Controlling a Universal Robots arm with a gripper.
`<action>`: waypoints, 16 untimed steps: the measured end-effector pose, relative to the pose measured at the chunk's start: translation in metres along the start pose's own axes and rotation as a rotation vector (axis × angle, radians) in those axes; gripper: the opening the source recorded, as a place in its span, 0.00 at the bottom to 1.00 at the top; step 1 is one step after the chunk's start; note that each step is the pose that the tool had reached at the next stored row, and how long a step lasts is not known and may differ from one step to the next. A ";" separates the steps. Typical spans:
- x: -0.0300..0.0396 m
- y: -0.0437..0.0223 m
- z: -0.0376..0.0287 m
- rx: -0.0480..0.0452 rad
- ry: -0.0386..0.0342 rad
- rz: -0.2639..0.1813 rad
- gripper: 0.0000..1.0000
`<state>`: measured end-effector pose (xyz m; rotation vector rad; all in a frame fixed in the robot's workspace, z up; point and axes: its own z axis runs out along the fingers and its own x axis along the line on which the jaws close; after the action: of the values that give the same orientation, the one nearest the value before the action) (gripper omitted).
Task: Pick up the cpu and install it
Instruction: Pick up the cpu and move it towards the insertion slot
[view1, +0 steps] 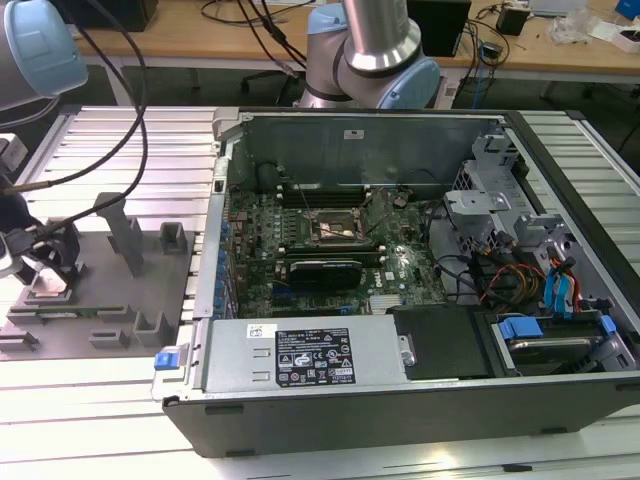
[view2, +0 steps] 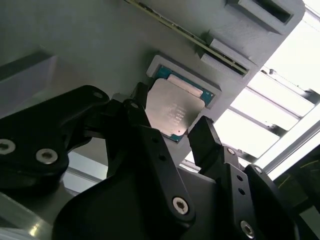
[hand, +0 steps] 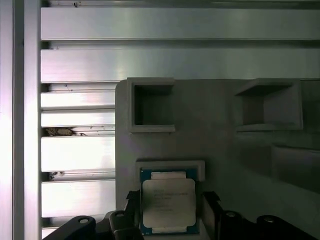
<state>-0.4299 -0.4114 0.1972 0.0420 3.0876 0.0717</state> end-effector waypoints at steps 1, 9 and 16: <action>0.0001 0.0000 0.0005 0.0000 0.0000 0.000 0.60; 0.0003 -0.0003 0.0059 0.0000 0.0000 0.000 0.60; 0.0006 0.0015 0.0078 0.0000 -0.0001 0.000 0.60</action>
<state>-0.4300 -0.4096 0.1895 0.0421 3.0875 0.0717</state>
